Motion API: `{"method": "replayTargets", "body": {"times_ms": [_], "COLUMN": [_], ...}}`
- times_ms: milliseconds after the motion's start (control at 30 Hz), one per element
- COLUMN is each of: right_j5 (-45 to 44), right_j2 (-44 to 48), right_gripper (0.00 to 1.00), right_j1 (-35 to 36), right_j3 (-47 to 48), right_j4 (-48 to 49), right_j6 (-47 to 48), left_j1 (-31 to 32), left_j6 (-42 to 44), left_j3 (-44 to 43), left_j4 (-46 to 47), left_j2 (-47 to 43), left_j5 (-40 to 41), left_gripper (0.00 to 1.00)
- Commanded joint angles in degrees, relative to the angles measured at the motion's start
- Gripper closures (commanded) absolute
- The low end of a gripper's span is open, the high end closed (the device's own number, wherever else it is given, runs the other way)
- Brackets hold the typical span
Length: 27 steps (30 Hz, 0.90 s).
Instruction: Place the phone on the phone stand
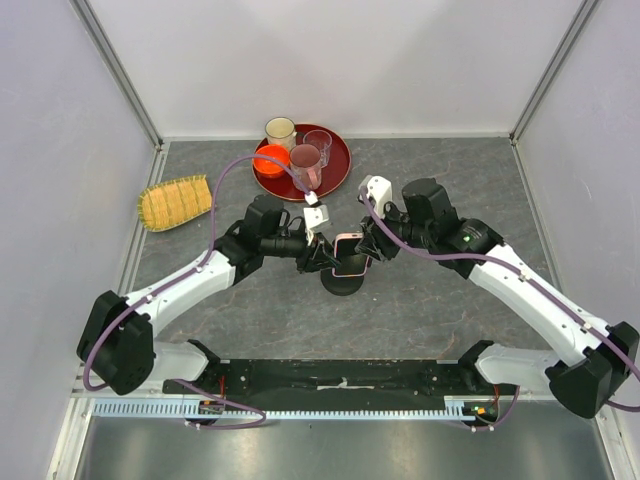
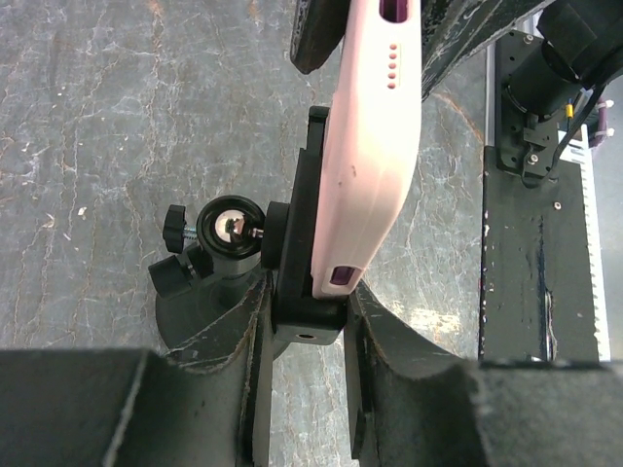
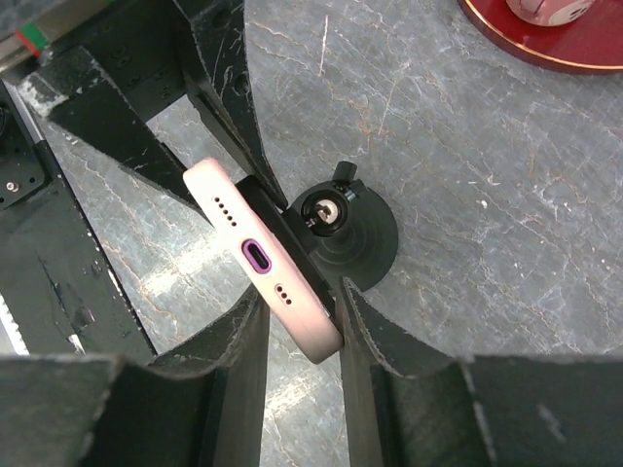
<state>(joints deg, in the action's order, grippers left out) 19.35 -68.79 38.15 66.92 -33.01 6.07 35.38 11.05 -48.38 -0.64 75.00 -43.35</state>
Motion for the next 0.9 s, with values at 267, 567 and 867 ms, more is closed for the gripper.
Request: {"method": "replayTargets", "body": {"times_ms": [267, 567, 867], "right_j5": [2.79, 2.8, 2.01], "right_j2": [6.13, 6.22, 6.13], "right_gripper": [1.0, 1.0, 0.78], "right_j1": [0.87, 0.96, 0.96], "right_j3": [-6.8, -6.53, -6.36], "right_j4": [8.32, 8.32, 8.23], "right_j6": [0.09, -0.62, -1.32], "left_j1": [-0.31, -0.39, -0.48], "left_j6": [0.55, 1.08, 0.29], "left_j3": [-1.01, -1.63, -1.1], "left_j4": [-2.96, -3.57, -1.47], "left_j2": [0.76, 2.16, 1.2], "left_j5": [4.68, 3.1, 3.96], "left_gripper": [0.59, 0.64, 0.98]}}
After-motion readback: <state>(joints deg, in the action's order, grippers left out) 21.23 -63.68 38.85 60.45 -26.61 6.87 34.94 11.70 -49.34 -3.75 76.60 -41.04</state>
